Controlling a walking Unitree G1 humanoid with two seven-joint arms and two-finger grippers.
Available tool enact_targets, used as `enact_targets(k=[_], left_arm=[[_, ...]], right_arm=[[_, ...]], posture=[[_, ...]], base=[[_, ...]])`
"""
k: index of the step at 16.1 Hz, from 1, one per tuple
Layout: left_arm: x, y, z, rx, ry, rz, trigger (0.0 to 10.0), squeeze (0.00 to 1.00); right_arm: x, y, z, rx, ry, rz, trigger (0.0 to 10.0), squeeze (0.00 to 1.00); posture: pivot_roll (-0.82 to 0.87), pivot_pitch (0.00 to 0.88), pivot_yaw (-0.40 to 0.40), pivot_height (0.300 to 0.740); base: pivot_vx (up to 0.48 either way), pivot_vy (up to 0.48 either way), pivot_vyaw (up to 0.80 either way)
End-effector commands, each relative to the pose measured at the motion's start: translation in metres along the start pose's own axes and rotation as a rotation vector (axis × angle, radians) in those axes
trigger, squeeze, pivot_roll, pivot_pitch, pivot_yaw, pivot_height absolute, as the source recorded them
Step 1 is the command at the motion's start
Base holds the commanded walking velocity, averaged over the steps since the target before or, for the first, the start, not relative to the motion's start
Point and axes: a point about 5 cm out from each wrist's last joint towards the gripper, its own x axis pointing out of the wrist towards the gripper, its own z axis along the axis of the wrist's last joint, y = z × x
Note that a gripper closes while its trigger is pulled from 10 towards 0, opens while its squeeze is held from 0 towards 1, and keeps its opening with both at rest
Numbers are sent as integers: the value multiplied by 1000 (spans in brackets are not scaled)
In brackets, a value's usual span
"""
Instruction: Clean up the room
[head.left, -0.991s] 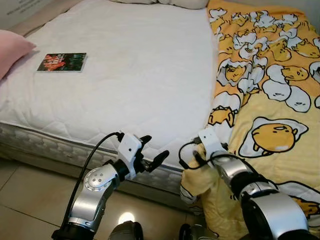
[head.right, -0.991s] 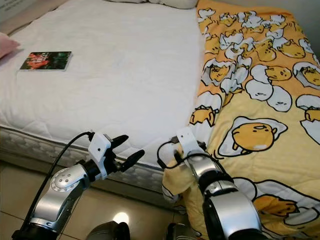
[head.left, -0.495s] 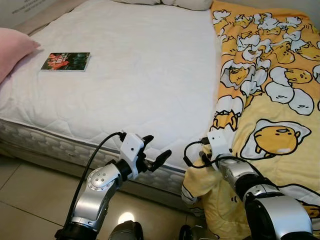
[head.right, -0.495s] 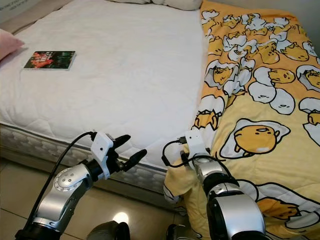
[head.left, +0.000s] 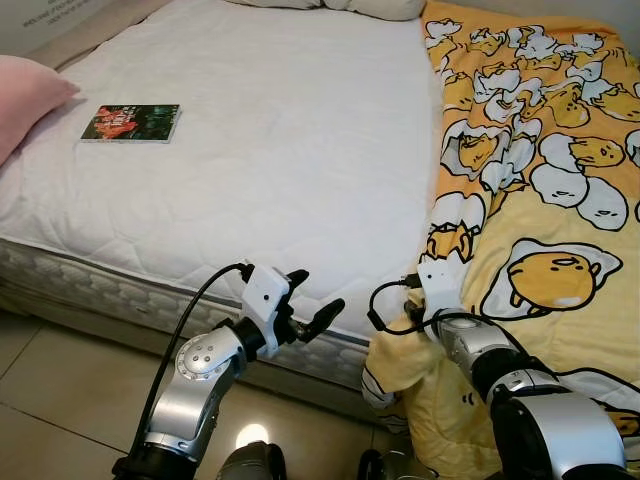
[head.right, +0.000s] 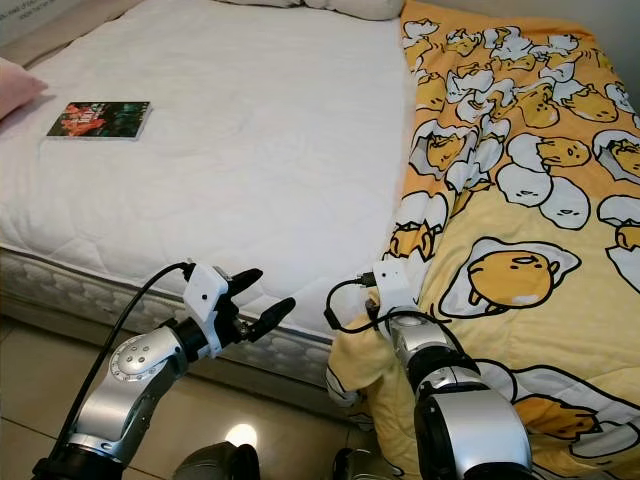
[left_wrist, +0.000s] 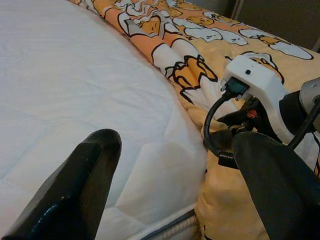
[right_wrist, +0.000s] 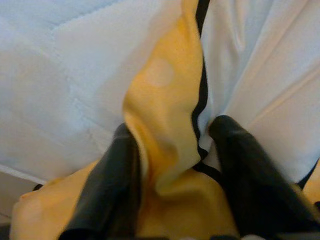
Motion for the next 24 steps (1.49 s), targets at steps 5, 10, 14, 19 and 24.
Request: enact_targets(k=[5,10,14,19,24], left_arm=[[3,1,0,9,18,-8,10000,0],[3,1,-1,10,21,-10,10000,0],[3,2,0,13,22,-9,10000,0],[5,3,0,18,21,-10,10000,0],[5,4,0,20,23,-7,10000,0]], right_arm=[[1,16,-21,90,82,79,0,0],[1,30,6,97,-4,130,0,0],[-2,45,45,58,-129,190,0,0],[-11,51,93,57,-263,226,0,0],[-24,43,140,13,-389,202,0,0]], posture=[[43,109,-22,740],[39,109,-20,740],[37,108,-19,740],[35,105,-23,740],[44,102,-29,740]], base=[[0,0,0],[0,0,0],[0,0,0],[0,0,0],[0,0,0]])
